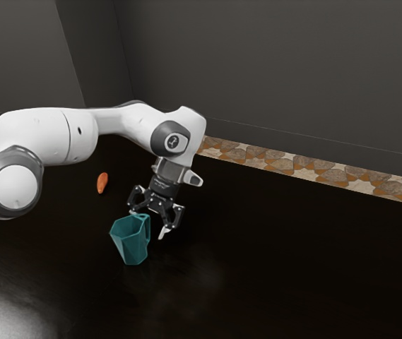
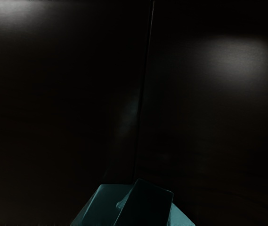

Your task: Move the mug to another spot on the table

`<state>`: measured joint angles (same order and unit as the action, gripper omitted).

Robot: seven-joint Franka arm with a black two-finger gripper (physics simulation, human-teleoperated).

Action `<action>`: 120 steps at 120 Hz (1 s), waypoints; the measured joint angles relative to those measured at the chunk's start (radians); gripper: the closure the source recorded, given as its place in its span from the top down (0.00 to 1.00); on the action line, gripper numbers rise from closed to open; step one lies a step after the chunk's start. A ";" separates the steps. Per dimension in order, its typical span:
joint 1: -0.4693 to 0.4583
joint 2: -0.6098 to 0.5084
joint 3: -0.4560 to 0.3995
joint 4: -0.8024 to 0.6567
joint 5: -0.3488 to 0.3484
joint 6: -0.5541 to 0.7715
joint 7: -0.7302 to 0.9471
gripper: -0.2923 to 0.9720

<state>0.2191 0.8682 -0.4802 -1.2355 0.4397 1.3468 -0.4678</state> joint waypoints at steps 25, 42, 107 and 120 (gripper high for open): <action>0.002 -0.034 0.000 -0.007 0.000 0.011 -0.026 0.74; 0.004 -0.112 -0.001 -0.035 -0.001 0.057 -0.040 0.75; 0.058 -0.806 0.184 -0.439 -0.458 0.404 0.142 0.75; 0.064 -0.818 0.186 -0.379 -0.492 0.382 0.202 0.75</action>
<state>0.2830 0.0500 -0.2940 -1.6144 -0.0524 1.7290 -0.2661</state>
